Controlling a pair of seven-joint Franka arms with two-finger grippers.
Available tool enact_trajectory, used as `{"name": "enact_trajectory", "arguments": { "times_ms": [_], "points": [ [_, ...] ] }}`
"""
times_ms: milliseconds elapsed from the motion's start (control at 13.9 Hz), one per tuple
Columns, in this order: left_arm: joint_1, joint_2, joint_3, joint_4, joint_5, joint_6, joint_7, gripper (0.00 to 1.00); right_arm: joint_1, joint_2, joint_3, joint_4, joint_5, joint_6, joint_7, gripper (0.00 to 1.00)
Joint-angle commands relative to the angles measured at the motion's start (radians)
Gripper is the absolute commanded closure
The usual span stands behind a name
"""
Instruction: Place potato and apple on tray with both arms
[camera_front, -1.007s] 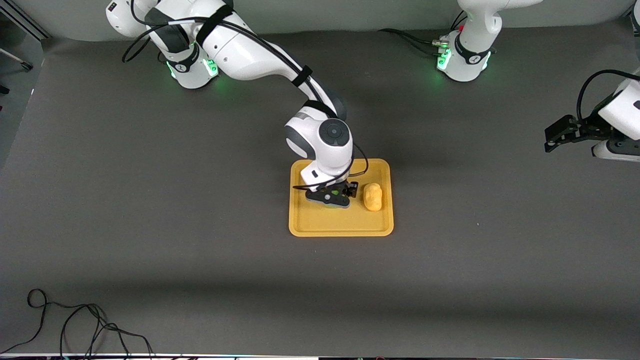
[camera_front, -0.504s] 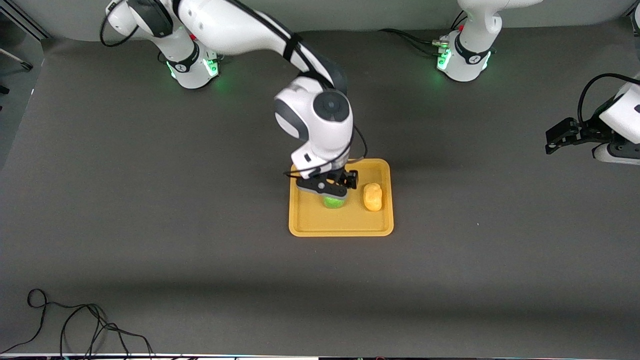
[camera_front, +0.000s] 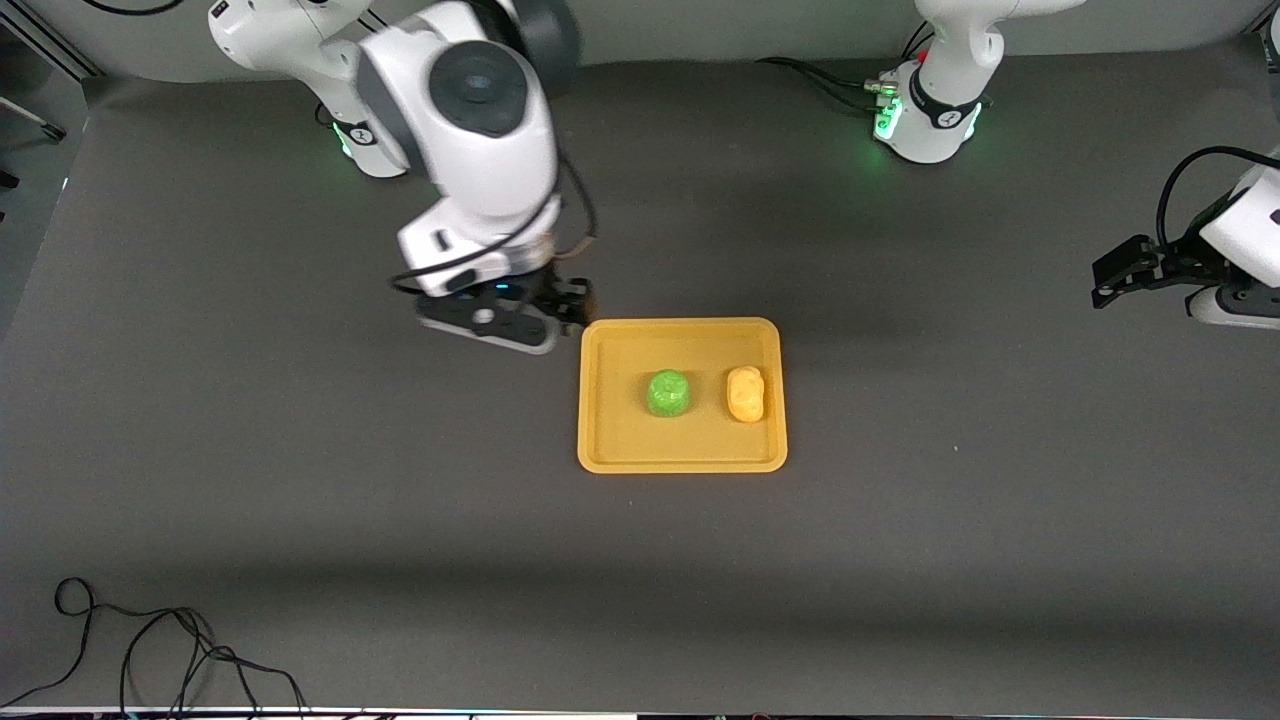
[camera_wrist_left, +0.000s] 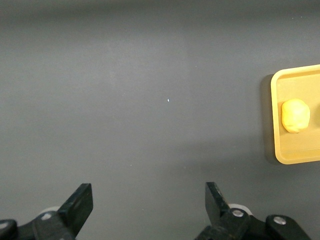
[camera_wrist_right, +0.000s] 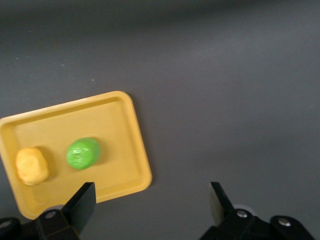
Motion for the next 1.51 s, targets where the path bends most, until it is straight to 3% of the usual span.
{"name": "enact_trajectory", "arguments": {
  "times_ms": [0,288,647,863,1439],
  "points": [
    [0.003,0.005,-0.002,0.023,0.013,-0.017,0.013,0.00,-0.163,-0.187,0.016,-0.211,0.027,0.020,-0.228,0.00],
    [0.003,0.005,0.000,0.023,0.013,-0.019,0.013,0.00,-0.413,-0.328,0.016,-0.320,0.058,0.020,-0.639,0.00],
    [0.003,0.007,0.000,0.023,0.014,-0.017,0.013,0.00,-0.656,-0.368,0.030,-0.341,0.075,0.011,-0.896,0.00],
    [0.003,0.007,0.000,0.024,0.019,-0.006,0.015,0.00,-0.704,-0.368,0.033,-0.361,0.113,0.011,-0.901,0.00],
    [0.002,0.007,0.000,0.024,0.019,-0.017,0.015,0.00,-0.685,-0.355,0.033,-0.306,0.113,-0.006,-0.884,0.00]
  ]
}}
